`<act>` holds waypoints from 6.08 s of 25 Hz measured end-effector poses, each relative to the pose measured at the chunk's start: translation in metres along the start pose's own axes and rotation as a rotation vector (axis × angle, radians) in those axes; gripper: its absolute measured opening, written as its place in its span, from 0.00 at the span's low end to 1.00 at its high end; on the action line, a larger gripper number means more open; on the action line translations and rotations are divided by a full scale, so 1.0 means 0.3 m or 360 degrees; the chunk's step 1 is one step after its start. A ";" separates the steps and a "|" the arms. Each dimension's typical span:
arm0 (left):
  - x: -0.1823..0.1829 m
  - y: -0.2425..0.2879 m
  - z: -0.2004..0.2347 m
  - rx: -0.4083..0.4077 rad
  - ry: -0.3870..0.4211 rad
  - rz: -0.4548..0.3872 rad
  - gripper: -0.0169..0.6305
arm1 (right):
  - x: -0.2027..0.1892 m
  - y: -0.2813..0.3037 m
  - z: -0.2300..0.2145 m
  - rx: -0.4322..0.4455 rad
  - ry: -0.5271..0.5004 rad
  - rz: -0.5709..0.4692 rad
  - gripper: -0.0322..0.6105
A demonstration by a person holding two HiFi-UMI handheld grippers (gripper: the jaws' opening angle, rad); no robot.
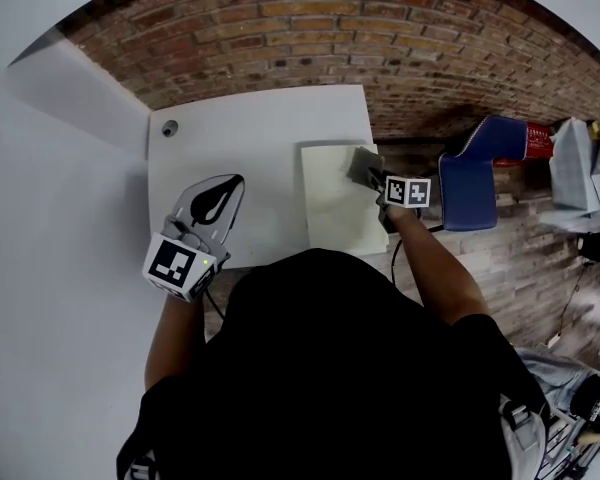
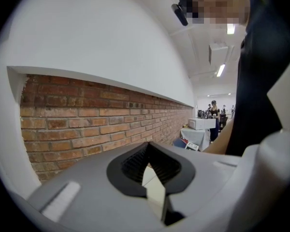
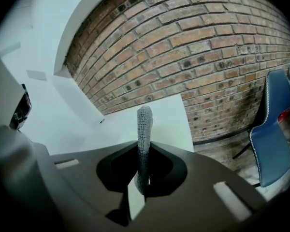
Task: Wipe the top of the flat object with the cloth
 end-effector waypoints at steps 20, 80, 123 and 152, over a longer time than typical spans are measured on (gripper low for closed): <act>-0.020 -0.100 0.073 -0.0013 -0.0028 0.0041 0.03 | -0.178 0.160 0.388 0.0369 -0.0023 0.0231 0.06; -0.073 0.003 0.008 -0.0042 0.0002 0.0074 0.03 | -0.360 0.040 -0.037 0.0024 0.0099 0.0384 0.06; -0.058 0.049 0.000 -0.0071 0.0040 0.0045 0.03 | -0.378 -0.081 -0.260 -0.0230 0.0136 0.0392 0.06; -0.070 0.051 0.098 -0.0264 0.0036 0.0014 0.03 | -0.308 -0.213 -0.156 -0.0416 0.0134 0.0193 0.06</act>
Point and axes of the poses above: the fingertips, and each gripper's own axes: y forward along the fingers, z to its left, x out of its top, the point moved 1 cm from there along -y, backward along the fingers, and after that the axes turned 5 degrees about z, right-handed, at the moved point
